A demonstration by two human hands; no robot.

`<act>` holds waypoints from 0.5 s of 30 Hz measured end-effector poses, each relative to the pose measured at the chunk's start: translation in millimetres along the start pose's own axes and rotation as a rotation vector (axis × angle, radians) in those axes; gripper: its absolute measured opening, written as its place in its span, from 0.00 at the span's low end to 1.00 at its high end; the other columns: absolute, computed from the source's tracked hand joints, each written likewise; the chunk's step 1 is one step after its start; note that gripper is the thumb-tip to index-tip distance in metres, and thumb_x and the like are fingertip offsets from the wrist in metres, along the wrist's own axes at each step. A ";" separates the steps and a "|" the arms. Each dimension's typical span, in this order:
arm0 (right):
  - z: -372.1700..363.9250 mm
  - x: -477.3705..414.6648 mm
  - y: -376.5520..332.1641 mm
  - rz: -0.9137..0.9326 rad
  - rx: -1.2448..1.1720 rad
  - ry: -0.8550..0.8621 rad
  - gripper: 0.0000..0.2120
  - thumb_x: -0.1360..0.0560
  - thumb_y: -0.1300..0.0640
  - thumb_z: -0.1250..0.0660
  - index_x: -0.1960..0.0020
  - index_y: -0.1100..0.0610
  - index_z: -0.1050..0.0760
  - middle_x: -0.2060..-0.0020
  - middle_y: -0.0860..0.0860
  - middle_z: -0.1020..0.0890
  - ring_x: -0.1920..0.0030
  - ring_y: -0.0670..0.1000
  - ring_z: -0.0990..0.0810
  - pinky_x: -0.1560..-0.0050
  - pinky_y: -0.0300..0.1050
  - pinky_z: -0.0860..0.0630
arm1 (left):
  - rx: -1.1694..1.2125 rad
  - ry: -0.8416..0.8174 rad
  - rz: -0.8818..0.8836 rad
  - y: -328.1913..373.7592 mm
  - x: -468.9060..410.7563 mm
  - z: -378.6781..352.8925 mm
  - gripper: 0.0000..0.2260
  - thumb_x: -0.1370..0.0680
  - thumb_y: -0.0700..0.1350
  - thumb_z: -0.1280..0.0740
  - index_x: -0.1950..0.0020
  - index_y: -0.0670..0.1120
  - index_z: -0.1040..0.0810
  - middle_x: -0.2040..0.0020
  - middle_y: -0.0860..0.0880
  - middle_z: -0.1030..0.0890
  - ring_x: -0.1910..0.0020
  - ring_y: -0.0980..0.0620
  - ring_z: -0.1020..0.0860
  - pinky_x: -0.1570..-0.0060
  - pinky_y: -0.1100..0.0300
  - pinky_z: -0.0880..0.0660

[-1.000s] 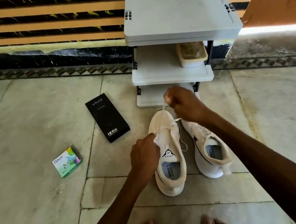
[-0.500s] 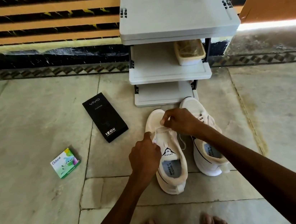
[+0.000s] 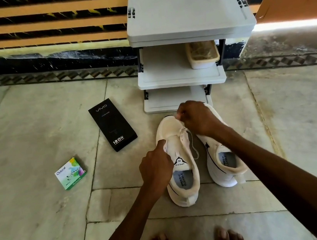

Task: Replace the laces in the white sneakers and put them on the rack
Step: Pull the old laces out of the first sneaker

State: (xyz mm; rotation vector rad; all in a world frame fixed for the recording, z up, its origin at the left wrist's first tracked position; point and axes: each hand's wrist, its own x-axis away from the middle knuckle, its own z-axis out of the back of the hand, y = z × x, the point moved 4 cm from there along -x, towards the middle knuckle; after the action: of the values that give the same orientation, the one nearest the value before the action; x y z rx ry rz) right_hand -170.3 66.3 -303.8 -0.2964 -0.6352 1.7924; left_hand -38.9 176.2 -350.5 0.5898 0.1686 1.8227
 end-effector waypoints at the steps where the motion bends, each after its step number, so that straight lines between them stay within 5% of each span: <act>1: 6.2 -2.3 1.8 -0.026 -0.122 0.026 0.02 0.23 0.59 0.33 0.54 0.56 0.22 0.57 0.49 0.20 0.56 0.50 0.21 0.55 0.44 0.26 | -0.004 -0.001 -0.007 0.8 -0.6 -0.6 0.23 0.18 0.48 0.40 0.23 0.55 0.40 0.40 0.46 0.21 0.44 0.48 0.21 0.49 0.56 0.24; 6: 9.3 4.7 9.8 -0.034 -0.052 0.015 0.09 0.25 0.65 0.34 0.48 0.55 0.20 0.53 0.49 0.17 0.53 0.50 0.19 0.52 0.46 0.22 | -0.018 0.002 -0.010 1.5 -0.2 0.4 0.21 0.17 0.49 0.41 0.24 0.55 0.40 0.39 0.46 0.21 0.43 0.48 0.22 0.49 0.56 0.26; 9: -2.6 20.4 16.2 -0.150 0.033 -0.063 0.06 0.23 0.56 0.32 0.52 0.55 0.17 0.58 0.51 0.16 0.61 0.49 0.20 0.62 0.41 0.24 | 0.017 0.069 -0.079 4.5 1.5 4.8 0.21 0.18 0.49 0.39 0.25 0.55 0.38 0.36 0.49 0.25 0.39 0.50 0.25 0.48 0.58 0.28; 11: -12.8 33.5 15.0 -0.202 0.087 -0.210 0.14 0.23 0.46 0.33 0.53 0.56 0.17 0.62 0.52 0.16 0.64 0.50 0.19 0.65 0.42 0.24 | 0.118 0.101 -0.158 8.8 -5.2 5.4 0.20 0.19 0.48 0.37 0.27 0.53 0.33 0.35 0.49 0.28 0.39 0.50 0.25 0.46 0.57 0.25; 15: -26.6 60.3 9.2 -0.216 0.112 -0.293 0.21 0.29 0.42 0.27 0.43 0.55 0.21 0.50 0.51 0.17 0.50 0.53 0.19 0.50 0.44 0.24 | 0.252 0.058 -0.184 17.9 -38.7 5.0 0.12 0.21 0.45 0.35 0.37 0.51 0.23 0.39 0.49 0.26 0.44 0.49 0.23 0.47 0.54 0.23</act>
State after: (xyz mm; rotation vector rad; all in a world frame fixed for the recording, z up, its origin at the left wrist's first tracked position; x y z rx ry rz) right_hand -183.3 128.4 -323.8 0.1103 -0.7392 1.6675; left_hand -43.3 133.5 -351.0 0.6743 0.4814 1.6523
